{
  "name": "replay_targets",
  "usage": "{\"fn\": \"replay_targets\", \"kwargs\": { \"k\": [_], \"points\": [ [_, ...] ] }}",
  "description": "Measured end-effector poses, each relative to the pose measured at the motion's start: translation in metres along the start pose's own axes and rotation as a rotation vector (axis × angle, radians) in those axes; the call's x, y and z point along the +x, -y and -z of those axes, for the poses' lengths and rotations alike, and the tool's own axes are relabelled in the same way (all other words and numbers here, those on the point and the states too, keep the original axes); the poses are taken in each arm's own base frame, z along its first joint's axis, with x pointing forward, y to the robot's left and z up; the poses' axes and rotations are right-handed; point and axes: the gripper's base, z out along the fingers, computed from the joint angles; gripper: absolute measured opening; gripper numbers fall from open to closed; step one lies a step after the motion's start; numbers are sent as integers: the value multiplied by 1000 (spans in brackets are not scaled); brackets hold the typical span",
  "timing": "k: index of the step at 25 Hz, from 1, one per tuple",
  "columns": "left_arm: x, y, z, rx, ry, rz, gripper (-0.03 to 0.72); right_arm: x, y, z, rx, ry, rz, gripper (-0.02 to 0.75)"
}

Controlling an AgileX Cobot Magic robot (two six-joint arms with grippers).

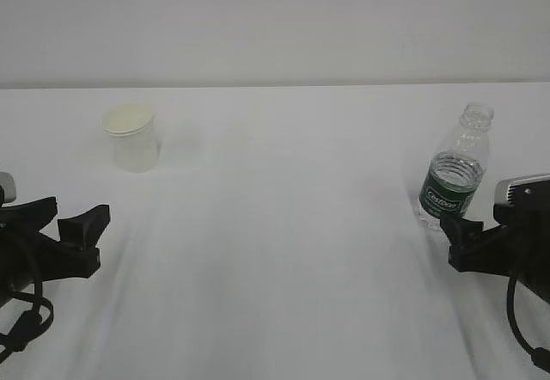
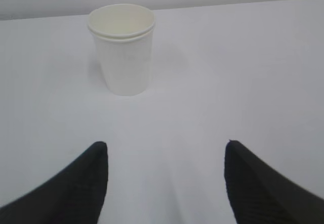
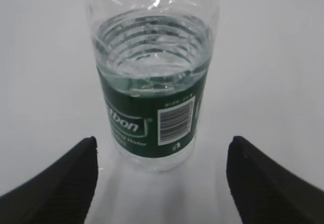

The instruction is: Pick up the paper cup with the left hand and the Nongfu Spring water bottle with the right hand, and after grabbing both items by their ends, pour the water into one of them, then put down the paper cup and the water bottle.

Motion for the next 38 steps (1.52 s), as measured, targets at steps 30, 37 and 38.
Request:
{"fn": "replay_targets", "kwargs": {
  "k": [30, 37, 38],
  "points": [
    [0, -3, 0, -31, 1, 14, 493, -4, 4, -61, -20, 67, -15, 593],
    [0, -3, 0, -35, 1, 16, 481, -4, 4, -69, -21, 73, -22, 593],
    [0, -3, 0, -35, 1, 16, 477, -4, 4, -69, -21, 73, -22, 593]
  ]
}}
